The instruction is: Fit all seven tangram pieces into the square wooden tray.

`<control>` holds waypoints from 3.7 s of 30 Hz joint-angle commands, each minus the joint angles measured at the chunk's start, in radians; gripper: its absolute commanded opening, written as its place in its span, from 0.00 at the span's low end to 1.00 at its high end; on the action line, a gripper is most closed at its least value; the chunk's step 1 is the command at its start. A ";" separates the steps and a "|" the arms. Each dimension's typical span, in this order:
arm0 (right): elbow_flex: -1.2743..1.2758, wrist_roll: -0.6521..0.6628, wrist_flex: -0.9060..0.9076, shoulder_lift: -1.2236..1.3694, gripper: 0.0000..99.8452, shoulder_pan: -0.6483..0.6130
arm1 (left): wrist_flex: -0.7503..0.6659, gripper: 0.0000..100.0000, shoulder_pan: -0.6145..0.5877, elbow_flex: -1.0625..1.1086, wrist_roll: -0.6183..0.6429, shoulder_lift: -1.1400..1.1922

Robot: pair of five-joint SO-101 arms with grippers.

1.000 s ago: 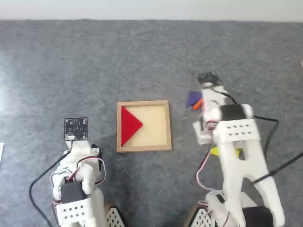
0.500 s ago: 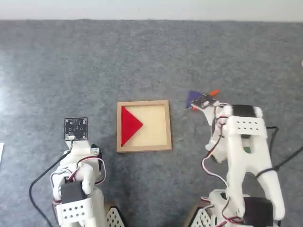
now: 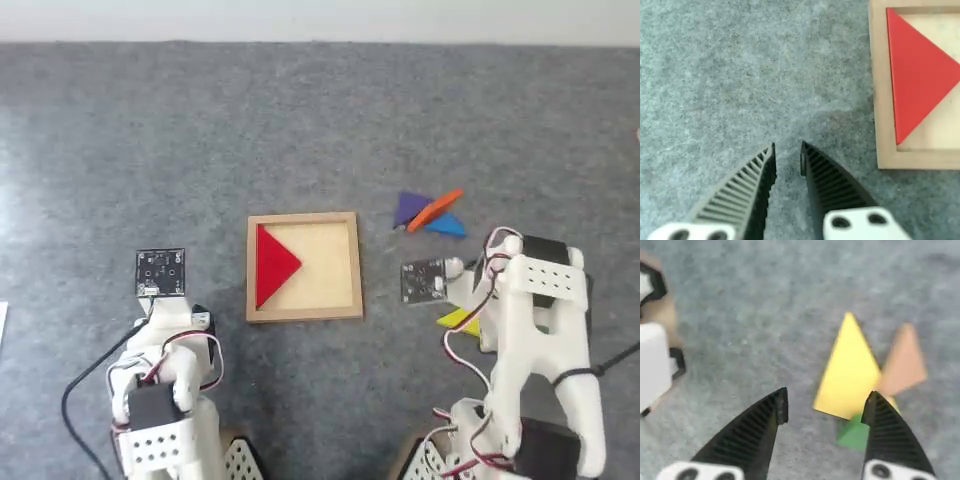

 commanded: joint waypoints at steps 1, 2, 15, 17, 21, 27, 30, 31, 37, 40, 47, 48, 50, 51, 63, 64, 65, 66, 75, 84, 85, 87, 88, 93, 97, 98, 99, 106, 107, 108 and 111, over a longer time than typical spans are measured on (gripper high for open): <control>0.037 0.020 -0.059 -0.039 0.27 0.042 | 0.003 0.08 0.000 -0.012 -0.002 -0.018; 0.061 -0.003 -0.097 -0.039 0.30 0.044 | 0.003 0.08 0.000 -0.012 -0.002 -0.018; 0.216 -0.066 -0.380 -0.035 0.42 0.013 | 0.003 0.08 0.000 -0.012 -0.002 -0.018; 0.213 -0.066 -0.384 -0.008 0.42 0.012 | 0.003 0.08 0.000 -0.012 -0.002 -0.018; 0.184 -0.066 -0.417 0.113 0.42 0.024 | 0.003 0.08 0.000 -0.012 -0.002 -0.018; 0.041 -0.009 -0.328 0.260 0.42 0.077 | 0.003 0.08 0.000 -0.012 -0.002 -0.018; 0.032 0.009 -0.325 0.268 0.37 0.085 | 0.003 0.08 0.000 -0.012 -0.002 -0.018; 0.032 0.009 -0.325 0.268 0.35 0.088 | 0.003 0.08 0.000 -0.012 -0.002 -0.018; 0.031 0.002 -0.346 0.268 0.21 0.122 | 0.003 0.08 0.000 -0.012 -0.002 -0.018; 0.031 -0.075 -0.383 0.268 0.16 0.142 | 0.003 0.08 0.000 -0.012 -0.002 -0.018; 0.029 -0.308 -0.390 0.265 0.07 0.061 | 0.003 0.08 0.000 -0.012 -0.002 -0.018; 0.028 -0.354 -0.390 0.265 0.06 0.033 | 0.003 0.08 0.000 -0.012 -0.002 -0.018; 0.014 -0.462 -0.389 0.265 0.06 -0.028 | 0.003 0.08 0.000 -0.012 -0.002 -0.018; 0.000 -0.523 -0.383 0.265 0.06 -0.061 | 0.003 0.08 0.000 -0.012 -0.002 -0.018; -0.255 -0.264 -0.001 0.234 0.23 0.019 | 0.003 0.08 0.000 -0.012 -0.002 -0.018; -0.252 -0.206 0.013 0.213 0.24 0.056 | 0.003 0.08 0.000 -0.012 -0.002 -0.018; -0.250 -0.155 0.025 0.188 0.25 0.091 | 0.003 0.08 0.000 -0.012 -0.002 -0.018; -0.250 -0.103 0.041 0.165 0.25 0.128 | 0.003 0.08 0.000 -0.012 -0.002 -0.018; -0.084 0.144 -0.084 0.111 0.26 0.260 | 0.003 0.08 0.000 -0.012 -0.002 -0.018; 0.044 0.310 -0.312 0.111 0.26 0.343 | 0.003 0.08 0.000 -0.012 -0.002 -0.018; 0.044 0.333 -0.323 0.111 0.26 0.361 | 0.003 0.08 0.000 -0.012 -0.002 -0.018; 0.044 0.370 -0.341 0.111 0.26 0.390 | 0.003 0.08 0.000 -0.012 -0.002 -0.018; 0.044 0.379 -0.349 0.111 0.26 0.400 | 0.003 0.08 0.000 -0.012 -0.002 -0.018; 0.044 0.417 -0.400 0.111 0.26 0.421 | 0.003 0.08 0.000 -0.012 -0.002 -0.018; 0.044 0.451 -0.403 0.107 0.26 0.421 | 0.003 0.08 0.000 -0.012 -0.002 -0.018; 0.044 0.473 -0.401 0.102 0.27 0.424 | 0.003 0.08 0.000 -0.012 -0.002 -0.018; 0.044 0.500 -0.398 0.101 0.29 0.437 | 0.003 0.08 0.000 -0.012 -0.002 -0.018; 0.044 0.641 -0.404 0.102 0.32 0.526 | 0.003 0.08 0.000 -0.012 -0.002 -0.018; 0.046 0.658 -0.406 0.104 0.32 0.536 | 0.003 0.08 0.000 -0.012 -0.002 -0.018; 0.046 0.669 -0.407 0.105 0.32 0.542 | 0.003 0.08 0.000 -0.012 -0.002 -0.018; 0.055 0.674 -0.443 0.110 0.32 0.544 | 0.003 0.08 0.000 -0.012 -0.002 -0.018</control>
